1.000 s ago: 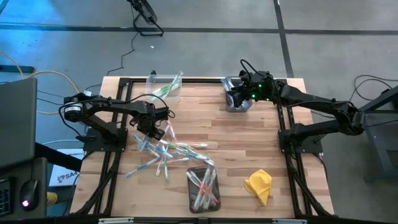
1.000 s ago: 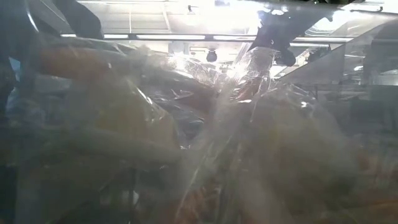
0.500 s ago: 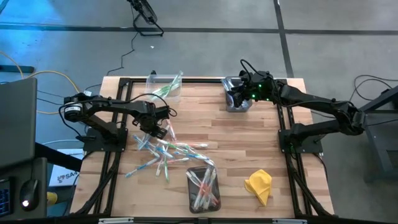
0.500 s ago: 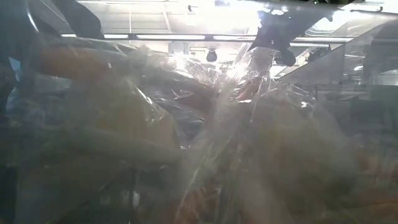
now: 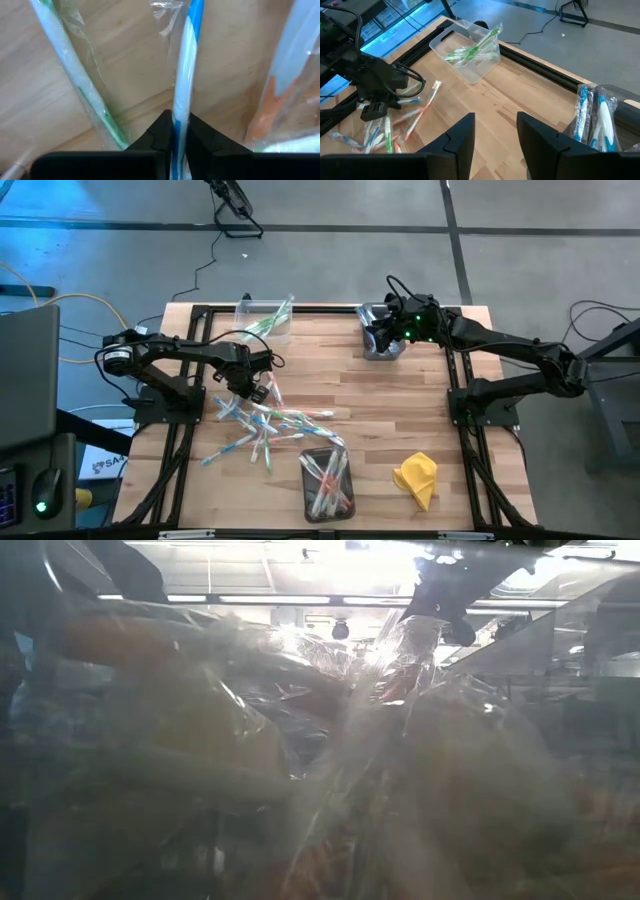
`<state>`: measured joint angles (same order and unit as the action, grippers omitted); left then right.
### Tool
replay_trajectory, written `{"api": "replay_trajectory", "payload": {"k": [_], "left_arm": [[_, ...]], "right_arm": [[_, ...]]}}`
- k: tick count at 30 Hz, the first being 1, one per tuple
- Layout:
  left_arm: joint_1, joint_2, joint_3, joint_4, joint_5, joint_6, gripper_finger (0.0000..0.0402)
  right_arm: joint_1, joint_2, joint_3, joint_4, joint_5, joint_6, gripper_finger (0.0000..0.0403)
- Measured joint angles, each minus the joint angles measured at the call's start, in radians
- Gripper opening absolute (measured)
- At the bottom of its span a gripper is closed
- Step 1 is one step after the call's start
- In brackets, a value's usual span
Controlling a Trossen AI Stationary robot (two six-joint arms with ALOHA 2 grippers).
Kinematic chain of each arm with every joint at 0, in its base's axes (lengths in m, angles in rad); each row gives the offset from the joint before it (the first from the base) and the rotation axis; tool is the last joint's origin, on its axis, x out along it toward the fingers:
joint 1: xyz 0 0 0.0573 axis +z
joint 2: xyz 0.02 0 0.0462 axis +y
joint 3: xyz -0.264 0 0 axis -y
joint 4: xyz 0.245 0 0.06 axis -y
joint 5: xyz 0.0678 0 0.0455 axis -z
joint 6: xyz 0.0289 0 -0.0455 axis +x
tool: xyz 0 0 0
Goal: Pick & Place Toothbrushes
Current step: Put the blue toothbrush into the top black bin
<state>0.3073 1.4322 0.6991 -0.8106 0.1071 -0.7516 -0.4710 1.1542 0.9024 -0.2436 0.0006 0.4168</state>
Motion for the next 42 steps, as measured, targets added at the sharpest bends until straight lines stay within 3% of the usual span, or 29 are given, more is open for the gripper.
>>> {"api": "replay_trajectory", "payload": {"k": [10, 20, 31, 35, 42], "left_arm": [[0.000, 0.000, 0.143, -0.106, 0.004, 0.120, 0.0018], [0.001, 0.000, 0.428, -0.188, -0.062, 0.267, 0.0023], [0.027, 0.000, 0.737, -0.099, -0.150, 0.502, 0.0027], [0.081, -0.001, 0.779, 0.031, -0.106, 0.586, 0.0019], [0.175, 0.012, 0.781, 0.225, 0.144, 0.661, 0.0026]], "right_arm": [[0.000, 0.000, 0.000, 0.000, 0.000, -0.003, 0.0138], [0.000, 0.000, 0.000, 0.000, 0.000, -0.029, 0.0138], [0.000, 0.000, 0.000, 0.000, 0.000, -0.029, 0.0138], [0.000, 0.000, 0.000, 0.000, 0.000, -0.029, 0.0138], [0.000, 0.000, 0.000, 0.000, 0.000, -0.029, 0.0138]]}}
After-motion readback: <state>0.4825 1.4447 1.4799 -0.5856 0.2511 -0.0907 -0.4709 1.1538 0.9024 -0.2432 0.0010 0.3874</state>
